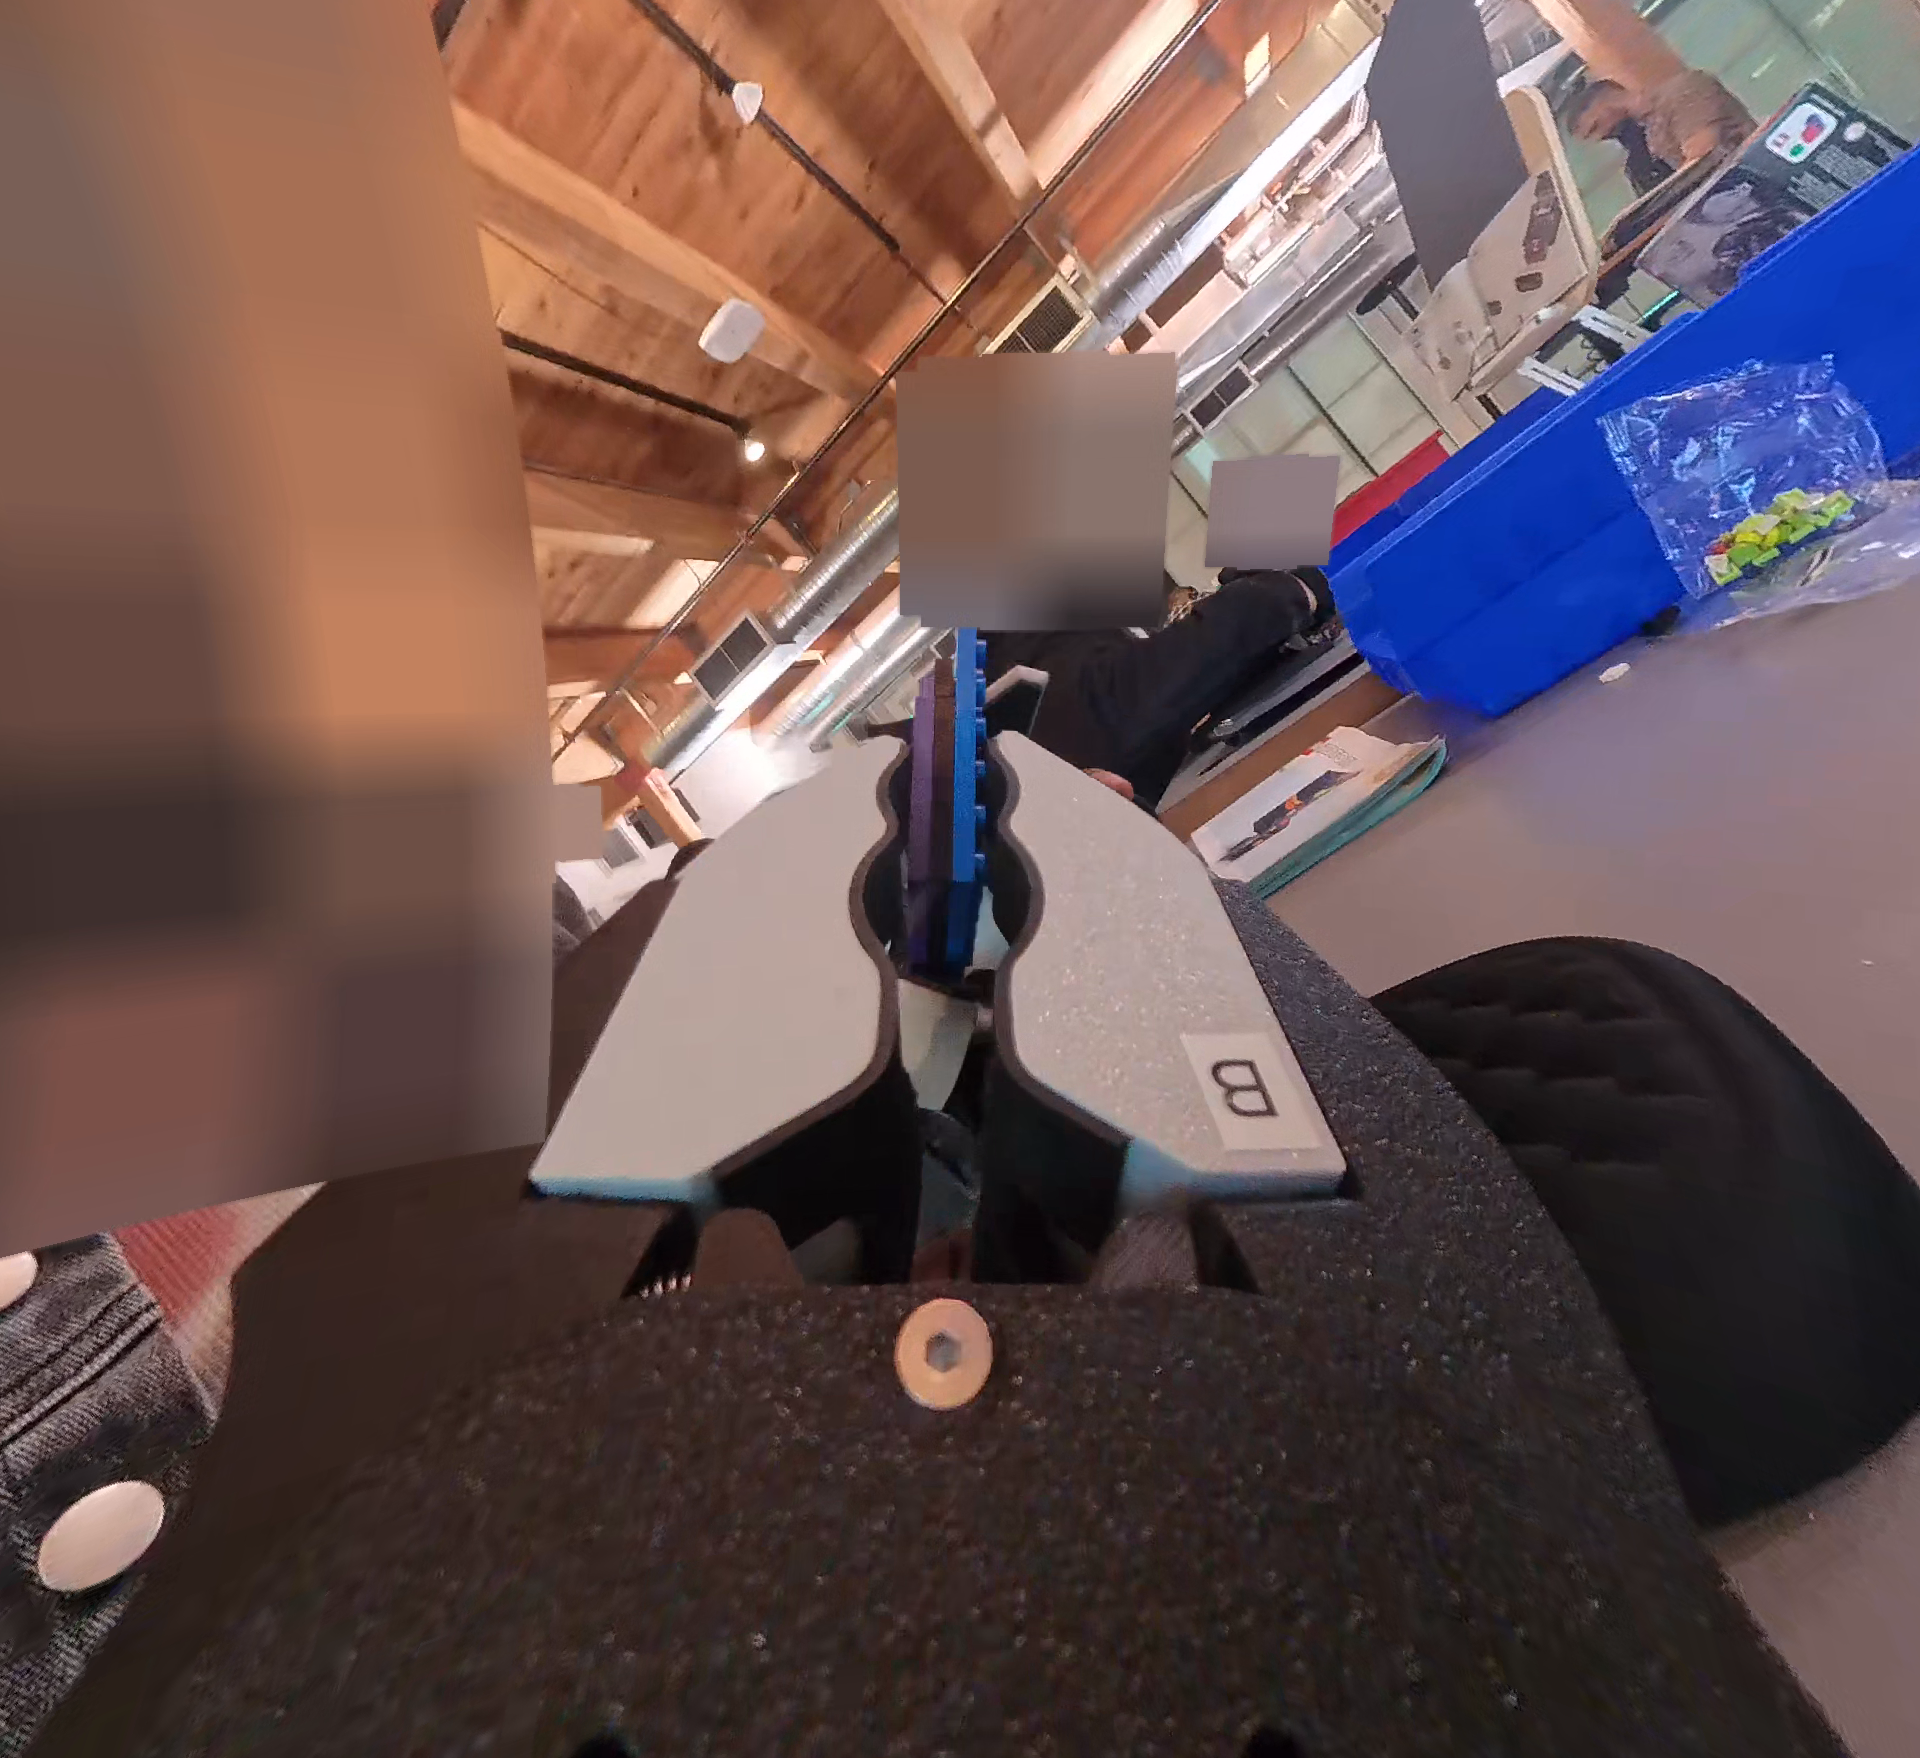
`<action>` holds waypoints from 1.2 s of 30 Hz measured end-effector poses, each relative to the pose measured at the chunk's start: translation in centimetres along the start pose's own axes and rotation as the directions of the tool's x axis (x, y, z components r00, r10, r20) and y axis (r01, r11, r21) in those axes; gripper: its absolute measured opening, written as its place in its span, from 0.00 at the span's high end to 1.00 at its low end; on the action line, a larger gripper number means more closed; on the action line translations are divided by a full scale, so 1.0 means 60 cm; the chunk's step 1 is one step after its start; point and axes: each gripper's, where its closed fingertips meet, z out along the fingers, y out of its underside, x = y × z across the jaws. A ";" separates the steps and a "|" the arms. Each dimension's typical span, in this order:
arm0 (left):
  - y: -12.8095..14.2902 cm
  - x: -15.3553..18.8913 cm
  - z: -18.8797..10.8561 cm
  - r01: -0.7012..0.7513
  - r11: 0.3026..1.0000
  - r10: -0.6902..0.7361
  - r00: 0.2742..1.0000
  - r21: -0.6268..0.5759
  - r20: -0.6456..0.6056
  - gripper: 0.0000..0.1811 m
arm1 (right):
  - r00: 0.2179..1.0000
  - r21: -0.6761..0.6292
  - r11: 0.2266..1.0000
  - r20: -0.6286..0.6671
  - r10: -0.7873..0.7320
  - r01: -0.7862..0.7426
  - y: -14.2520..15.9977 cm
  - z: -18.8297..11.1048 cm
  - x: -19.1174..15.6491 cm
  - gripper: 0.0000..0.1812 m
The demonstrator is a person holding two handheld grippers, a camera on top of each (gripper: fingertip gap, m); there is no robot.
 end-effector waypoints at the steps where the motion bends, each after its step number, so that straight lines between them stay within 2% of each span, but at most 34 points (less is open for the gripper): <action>1: -0.001 0.000 -0.002 -0.017 1.000 0.017 1.000 -0.003 0.001 0.69 | 1.000 -0.009 1.000 -0.002 -0.019 0.019 0.002 0.001 -0.001 0.94; 4: -0.001 0.000 -0.013 -0.036 0.999 0.035 0.999 -0.020 -0.014 0.69 | 0.985 -0.069 0.984 -0.055 -0.166 0.162 0.009 0.004 -0.001 0.92; 6: 0.009 0.001 -0.032 -0.074 0.995 0.069 0.995 -0.071 -0.073 0.69 | 0.905 -0.137 0.916 -0.159 -0.395 0.376 0.004 -0.001 0.005 0.83; 7: 0.019 0.007 -0.045 -0.100 0.988 0.084 0.987 -0.115 -0.138 0.69 | 0.829 -0.193 0.846 -0.184 -0.529 0.497 0.003 -0.004 0.000 0.83; 9: 0.045 0.009 -0.077 -0.208 0.956 0.156 0.957 -0.205 -0.246 0.69 | 0.624 -0.393 0.619 -0.133 -0.770 0.680 0.023 -0.009 -0.007 0.84; 10: 0.056 0.010 -0.092 -0.273 0.933 0.198 0.934 -0.236 -0.299 0.69 | 0.523 -0.514 0.479 -0.068 -0.850 0.712 0.041 -0.013 -0.002 0.84; 12: 0.073 0.013 -0.113 -0.389 0.881 0.265 0.878 -0.270 -0.399 0.69 | 0.412 -0.689 0.239 0.095 -0.906 0.684 0.077 -0.021 0.013 0.85; 13: 0.082 0.015 -0.119 -0.463 0.843 0.314 0.838 -0.276 -0.445 0.69 | 0.388 -0.728 0.166 0.147 -0.910 0.665 0.087 -0.020 0.020 0.85; 15: 0.092 0.021 -0.124 -0.578 0.774 0.399 0.762 -0.259 -0.510 0.69 | 0.365 -0.747 0.078 0.228 -0.903 0.660 0.098 -0.013 0.027 0.86; 18: 0.094 0.029 -0.121 -0.609 0.758 0.422 0.732 -0.235 -0.535 0.69 | 0.305 -0.745 -0.037 0.318 -0.898 0.666 0.106 -0.006 0.044 0.88; 21: 0.097 0.032 -0.121 -0.593 0.767 0.394 0.738 -0.246 -0.548 0.69 | 0.305 -0.785 -0.117 0.367 -0.879 0.608 0.124 -0.015 0.072 0.88; 24: 0.099 0.038 -0.123 -0.559 0.789 0.353 0.753 -0.256 -0.556 0.69 | 0.257 -0.772 -0.192 0.418 -0.871 0.606 0.138 -0.013 0.082 0.90; 27: 0.099 0.043 -0.128 -0.469 0.829 0.243 0.792 -0.304 -0.559 0.69 | 0.193 -0.768 -0.273 0.455 -0.869 0.580 0.141 -0.011 0.092 0.92; 29: 0.091 0.046 -0.134 -0.367 0.868 0.127 0.815 -0.334 -0.565 0.69 | 0.177 -0.765 -0.287 0.460 -0.870 0.576 0.141 -0.006 0.091 0.95; 31: 0.077 0.057 -0.144 -0.199 0.901 -0.060 0.821 -0.384 -0.567 0.63 | 0.154 -0.764 -0.313 0.470 -0.869 0.564 0.143 -0.005 0.091 0.95; 34: 0.065 0.050 -0.146 0.018 0.891 -0.261 0.839 -0.454 -0.478 0.61 | 0.141 -0.767 -0.319 0.466 -0.874 0.557 0.147 -0.004 0.088 0.94; 36: 0.054 0.032 -0.141 0.139 0.881 -0.332 0.862 -0.452 -0.382 0.65 | 0.152 -0.770 -0.303 0.456 -0.877 0.561 0.149 -0.003 0.084 0.95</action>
